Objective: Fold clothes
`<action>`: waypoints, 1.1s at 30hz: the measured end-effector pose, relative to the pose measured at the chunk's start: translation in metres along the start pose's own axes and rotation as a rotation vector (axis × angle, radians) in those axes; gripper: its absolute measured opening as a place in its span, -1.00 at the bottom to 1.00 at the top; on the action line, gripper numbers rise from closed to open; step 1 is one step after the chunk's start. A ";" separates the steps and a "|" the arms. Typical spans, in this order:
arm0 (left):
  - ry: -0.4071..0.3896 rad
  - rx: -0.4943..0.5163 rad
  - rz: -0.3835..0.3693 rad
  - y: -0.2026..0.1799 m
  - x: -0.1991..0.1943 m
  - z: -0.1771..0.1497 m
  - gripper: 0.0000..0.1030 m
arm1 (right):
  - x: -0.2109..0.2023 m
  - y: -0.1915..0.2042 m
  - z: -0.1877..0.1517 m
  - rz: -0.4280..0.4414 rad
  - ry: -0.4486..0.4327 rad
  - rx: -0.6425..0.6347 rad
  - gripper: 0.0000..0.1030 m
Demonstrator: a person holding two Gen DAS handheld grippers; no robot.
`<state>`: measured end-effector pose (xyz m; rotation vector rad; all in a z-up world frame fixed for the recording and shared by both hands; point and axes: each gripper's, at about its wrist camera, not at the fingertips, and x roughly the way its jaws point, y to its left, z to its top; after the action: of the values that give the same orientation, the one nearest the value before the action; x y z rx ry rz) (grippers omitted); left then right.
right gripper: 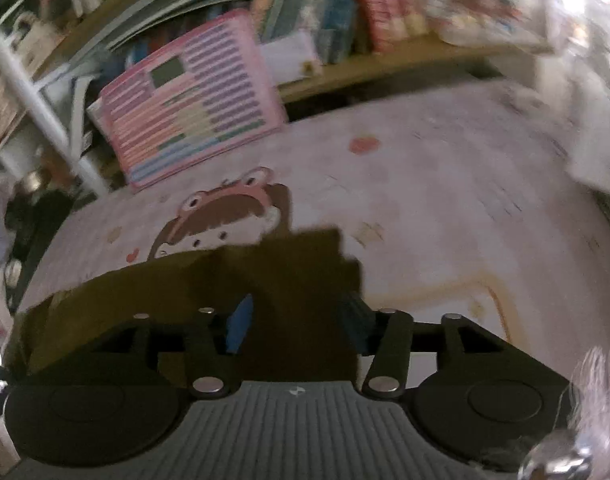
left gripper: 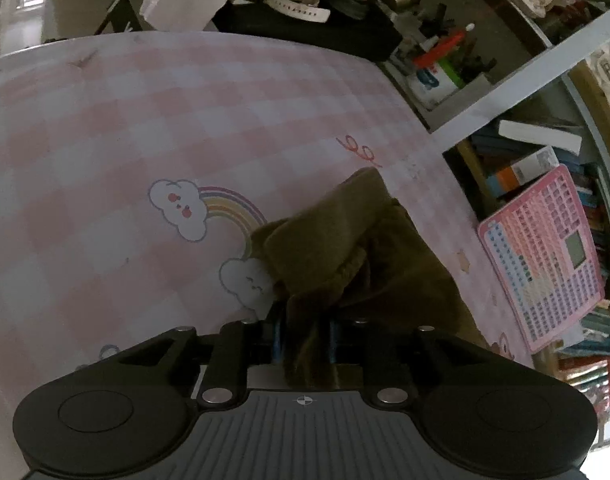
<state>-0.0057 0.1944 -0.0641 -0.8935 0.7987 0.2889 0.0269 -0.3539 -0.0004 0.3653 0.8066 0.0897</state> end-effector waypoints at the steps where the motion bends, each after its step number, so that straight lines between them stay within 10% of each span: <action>1: -0.002 -0.005 0.002 0.000 0.000 0.000 -0.59 | 0.008 0.004 0.005 0.004 0.007 -0.023 0.05; 14: -0.028 -0.008 0.025 -0.004 0.000 -0.005 -0.58 | 0.064 0.002 0.020 -0.118 -0.021 -0.221 -0.39; 22: -0.041 -0.022 -0.006 0.002 -0.001 -0.008 -0.55 | 0.026 -0.020 0.016 -0.153 -0.095 -0.068 -0.19; 33: -0.009 -0.069 -0.102 0.021 -0.002 -0.004 -0.53 | -0.027 0.053 -0.068 -0.071 -0.041 -0.078 0.38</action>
<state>-0.0200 0.2041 -0.0765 -0.9941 0.7357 0.2324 -0.0371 -0.2911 -0.0061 0.2637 0.7724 0.0465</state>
